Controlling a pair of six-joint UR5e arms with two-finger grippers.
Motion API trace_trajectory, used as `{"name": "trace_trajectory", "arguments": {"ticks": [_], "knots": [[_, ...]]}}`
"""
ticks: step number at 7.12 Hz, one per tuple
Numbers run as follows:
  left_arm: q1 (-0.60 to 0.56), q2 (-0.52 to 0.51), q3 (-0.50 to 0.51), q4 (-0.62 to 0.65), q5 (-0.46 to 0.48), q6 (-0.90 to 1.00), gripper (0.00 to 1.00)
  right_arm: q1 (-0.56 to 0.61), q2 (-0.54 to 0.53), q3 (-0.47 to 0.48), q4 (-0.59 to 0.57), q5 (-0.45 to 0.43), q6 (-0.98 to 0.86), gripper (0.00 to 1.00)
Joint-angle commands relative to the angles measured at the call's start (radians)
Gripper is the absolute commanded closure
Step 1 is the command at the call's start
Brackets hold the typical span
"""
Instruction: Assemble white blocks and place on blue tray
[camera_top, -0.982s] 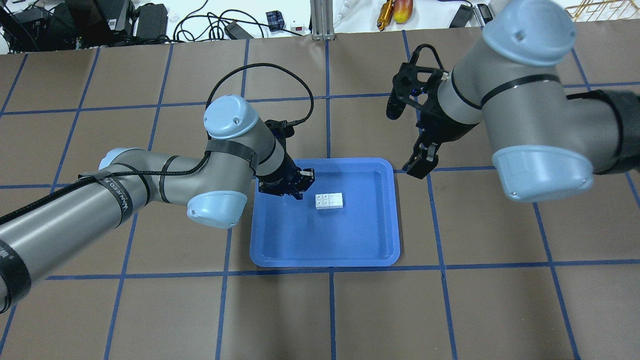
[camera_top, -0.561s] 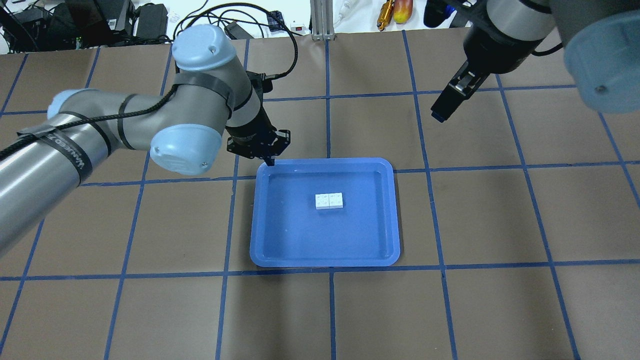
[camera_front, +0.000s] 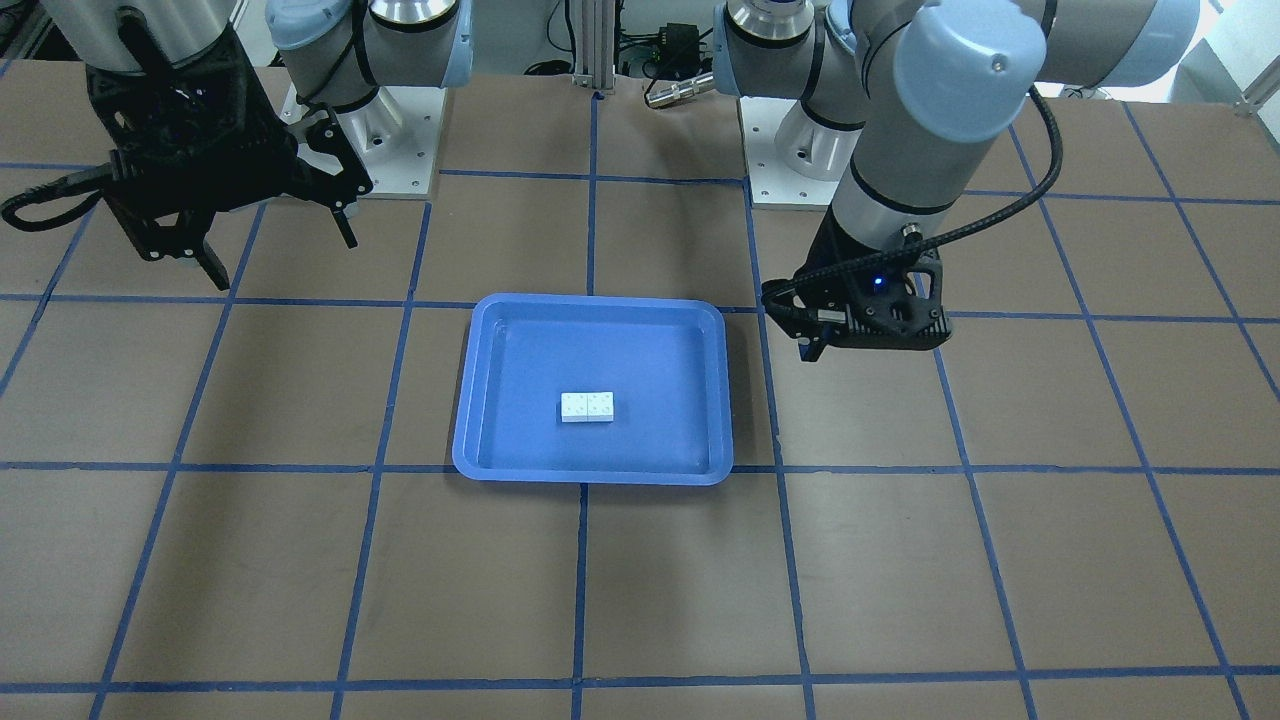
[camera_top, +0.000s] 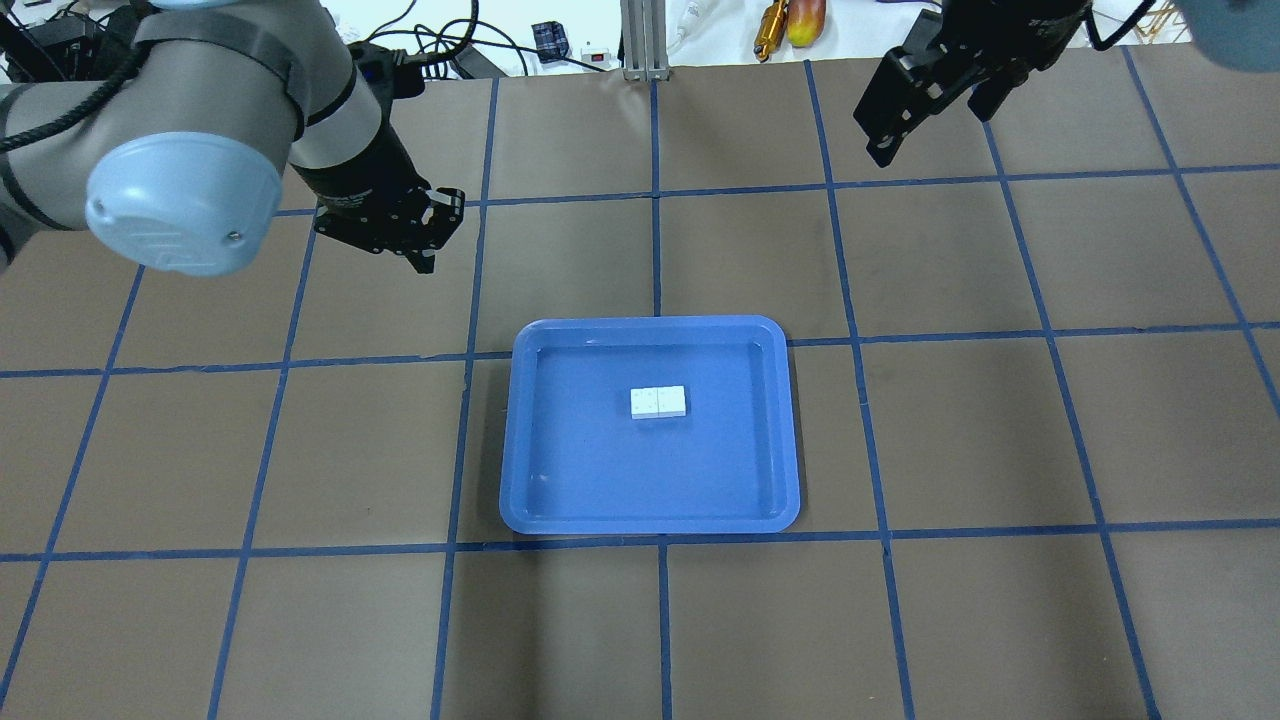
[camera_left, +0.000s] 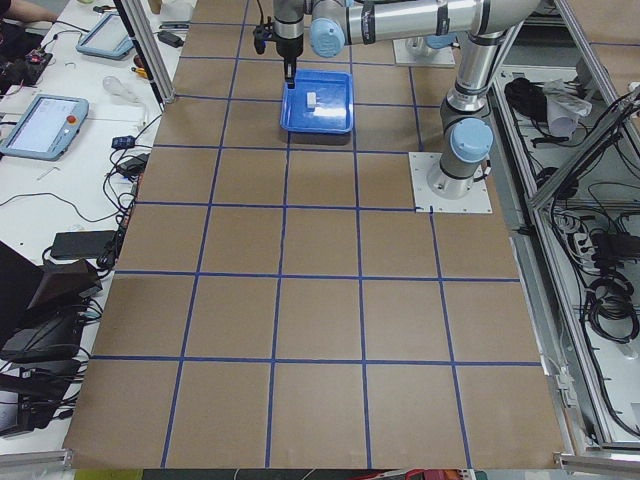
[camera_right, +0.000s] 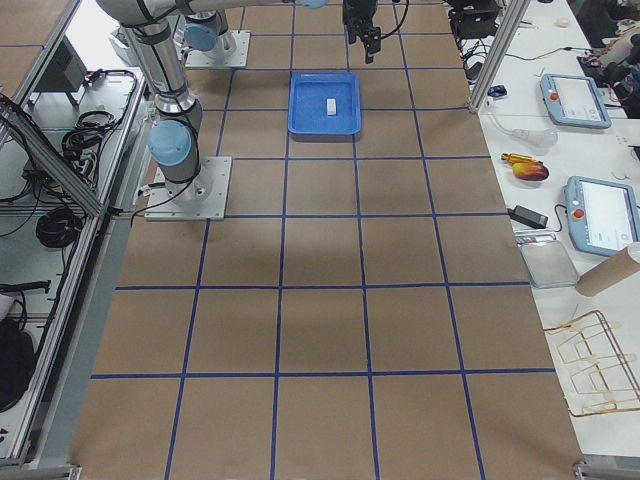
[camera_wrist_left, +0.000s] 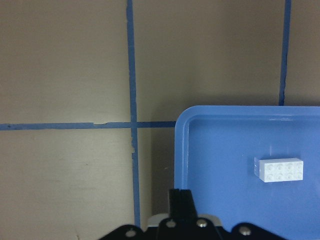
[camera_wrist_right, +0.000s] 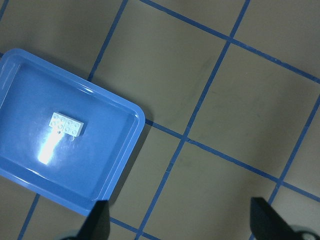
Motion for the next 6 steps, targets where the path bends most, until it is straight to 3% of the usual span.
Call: {"name": "trace_trajectory", "arguments": {"ticks": [1,2,6], "knots": [[0.057,0.067,0.003,-0.033,0.004,0.031,0.18,0.000,0.011,-0.008,0.010,0.000,0.171,0.00],[0.066,0.087,0.009,-0.041,0.004,0.035,0.00,0.000,0.006,-0.013,0.052,-0.003,0.241,0.00],[0.098,0.057,0.070,-0.080,0.014,0.040,0.00,0.000,0.051,-0.070,0.105,-0.075,0.266,0.00]]}}
